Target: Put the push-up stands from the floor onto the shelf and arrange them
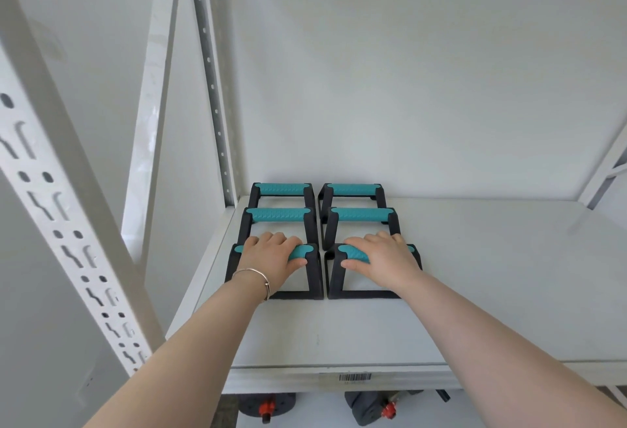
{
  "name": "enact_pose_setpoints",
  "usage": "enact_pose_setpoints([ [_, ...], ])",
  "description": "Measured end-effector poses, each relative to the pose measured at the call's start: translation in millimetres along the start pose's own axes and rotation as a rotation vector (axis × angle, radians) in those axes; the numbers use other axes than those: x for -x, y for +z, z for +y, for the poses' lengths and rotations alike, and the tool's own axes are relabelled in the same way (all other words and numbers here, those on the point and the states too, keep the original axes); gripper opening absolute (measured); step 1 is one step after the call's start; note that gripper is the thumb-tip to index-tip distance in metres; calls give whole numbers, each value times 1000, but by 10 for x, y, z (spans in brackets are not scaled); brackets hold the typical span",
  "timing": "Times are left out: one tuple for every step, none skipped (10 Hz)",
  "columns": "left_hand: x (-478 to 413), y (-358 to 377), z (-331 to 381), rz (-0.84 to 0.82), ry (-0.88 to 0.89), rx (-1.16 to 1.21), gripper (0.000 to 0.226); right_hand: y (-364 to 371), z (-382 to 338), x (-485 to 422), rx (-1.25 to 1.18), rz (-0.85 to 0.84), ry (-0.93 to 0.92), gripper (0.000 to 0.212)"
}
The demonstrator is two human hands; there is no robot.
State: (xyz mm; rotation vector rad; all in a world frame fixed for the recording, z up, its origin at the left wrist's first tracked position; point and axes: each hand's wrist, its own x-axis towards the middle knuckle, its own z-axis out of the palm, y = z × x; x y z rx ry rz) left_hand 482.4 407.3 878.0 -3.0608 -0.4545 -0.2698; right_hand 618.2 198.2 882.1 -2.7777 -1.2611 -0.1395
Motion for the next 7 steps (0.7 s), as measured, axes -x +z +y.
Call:
enact_pose_setpoints([
  [79,92,48,47,-69,22,46,136,-55,114,22,110,72,75],
  [145,107,115,53,-131,23,50,210,-98,163,13,160,117,83],
  [258,102,234,52,-217,22,55,207,-179,219,-1,166,160,67],
  [378,70,373,43,-311,49,59,136,-247,339,-35,155,183,68],
  [509,6,487,58,-350,50,60,89,-279,497,-63,179,184,68],
  [713,-102,639,86,-374,38,62,19,-284,768,-87,244,169,68],
  [837,-165,754,106,-388,27,62,-40,-258,939,-85,294,152,68],
])
